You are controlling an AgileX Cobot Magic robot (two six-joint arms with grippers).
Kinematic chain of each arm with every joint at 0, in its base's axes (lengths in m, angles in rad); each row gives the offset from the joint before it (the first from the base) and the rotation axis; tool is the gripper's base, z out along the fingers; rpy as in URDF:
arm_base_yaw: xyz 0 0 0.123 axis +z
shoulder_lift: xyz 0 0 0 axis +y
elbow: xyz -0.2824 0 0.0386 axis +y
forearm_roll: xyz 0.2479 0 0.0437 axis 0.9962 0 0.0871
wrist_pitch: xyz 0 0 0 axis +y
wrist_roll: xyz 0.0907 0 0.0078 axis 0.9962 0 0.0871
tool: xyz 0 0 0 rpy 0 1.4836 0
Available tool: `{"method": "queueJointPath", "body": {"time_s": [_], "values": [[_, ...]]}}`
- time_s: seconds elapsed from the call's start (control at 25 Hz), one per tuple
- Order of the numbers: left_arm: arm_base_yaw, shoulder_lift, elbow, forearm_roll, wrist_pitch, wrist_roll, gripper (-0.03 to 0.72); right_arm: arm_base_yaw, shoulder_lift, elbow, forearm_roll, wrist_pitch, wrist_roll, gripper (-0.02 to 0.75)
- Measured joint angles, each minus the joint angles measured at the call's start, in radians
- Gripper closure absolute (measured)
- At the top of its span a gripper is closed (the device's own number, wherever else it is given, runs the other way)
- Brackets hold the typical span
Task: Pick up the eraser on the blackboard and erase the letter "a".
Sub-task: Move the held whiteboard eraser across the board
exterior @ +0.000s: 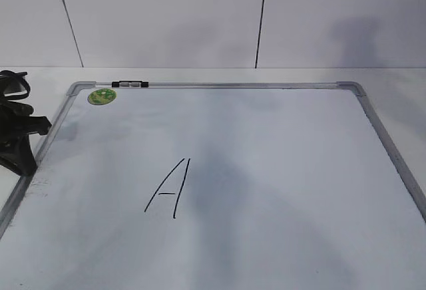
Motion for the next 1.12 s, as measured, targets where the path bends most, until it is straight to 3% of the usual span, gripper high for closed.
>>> {"method": "queueJointPath", "body": {"time_s": [0.36,0.76,1.12], "values": [[0.0,0.0,0.0,-0.001,0.0,0.0,0.66,-0.149,0.038,0.017,0.132,0.001,-0.128,0.179],[0.0,0.0,0.0,-0.002,0.0,0.0,0.661,-0.188,0.236,0.021,0.289,-0.005,-0.252,0.179],[0.0,0.0,0.0,-0.005,0.0,0.002,0.661,-0.342,0.32,0.021,0.464,-0.007,-0.36,0.179]]}}
